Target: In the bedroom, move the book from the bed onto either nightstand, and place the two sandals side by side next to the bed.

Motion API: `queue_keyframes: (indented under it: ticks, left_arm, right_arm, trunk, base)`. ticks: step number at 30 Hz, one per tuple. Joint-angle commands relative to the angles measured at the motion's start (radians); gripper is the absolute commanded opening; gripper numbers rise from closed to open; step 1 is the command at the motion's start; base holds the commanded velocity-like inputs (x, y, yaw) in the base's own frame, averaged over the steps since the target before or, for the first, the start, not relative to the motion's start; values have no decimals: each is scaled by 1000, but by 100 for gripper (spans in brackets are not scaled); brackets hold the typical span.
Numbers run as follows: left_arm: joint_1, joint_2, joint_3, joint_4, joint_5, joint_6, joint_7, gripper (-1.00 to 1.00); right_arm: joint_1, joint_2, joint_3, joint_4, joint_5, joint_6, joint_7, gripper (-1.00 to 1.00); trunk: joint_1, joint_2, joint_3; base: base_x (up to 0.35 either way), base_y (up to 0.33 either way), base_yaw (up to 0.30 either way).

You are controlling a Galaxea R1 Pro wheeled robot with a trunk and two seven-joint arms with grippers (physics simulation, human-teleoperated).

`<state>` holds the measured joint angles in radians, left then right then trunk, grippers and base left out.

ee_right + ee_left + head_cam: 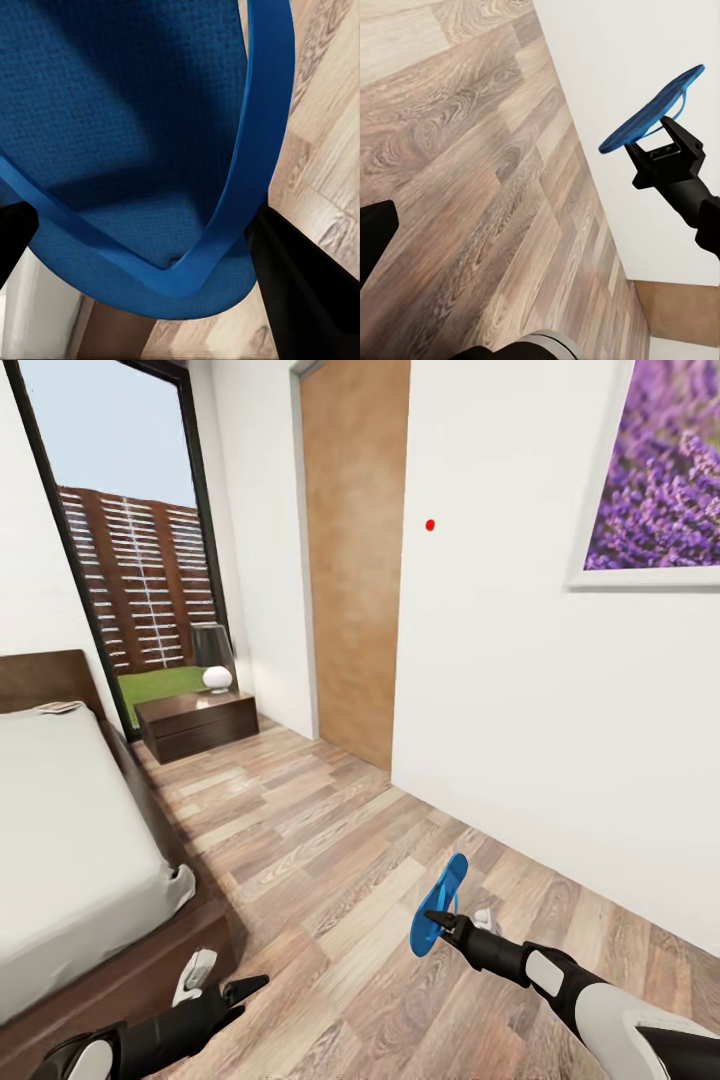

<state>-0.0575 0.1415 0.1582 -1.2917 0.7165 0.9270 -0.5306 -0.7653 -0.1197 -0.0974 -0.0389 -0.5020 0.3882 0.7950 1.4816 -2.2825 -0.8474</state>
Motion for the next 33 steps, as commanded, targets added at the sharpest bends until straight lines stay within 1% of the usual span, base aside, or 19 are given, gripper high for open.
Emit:
queue_keyframes:
  ticks: [1,20,33]
  left_arm:
    - [-1,0,1,0,-2,6,-4,100]
    - [-1,1,1,1,-2,6,-5,100]
    - [-1,1,1,2,-2,6,-5,100]
  right_arm:
    - [0,0,-8,0,1,7,4,-100]
    - [0,3,-11,-1,-1,-3,3,-100]
    - [0,4,-11,-1,-1,-3,3,-100]
  trunk:
    - [0,-1,-2]
    - [0,-1,-12]
    - [0,-1,-12]
  base:
    - [-165,-155,198]
    - [-209,-186,217]
    - [-246,-111,220]
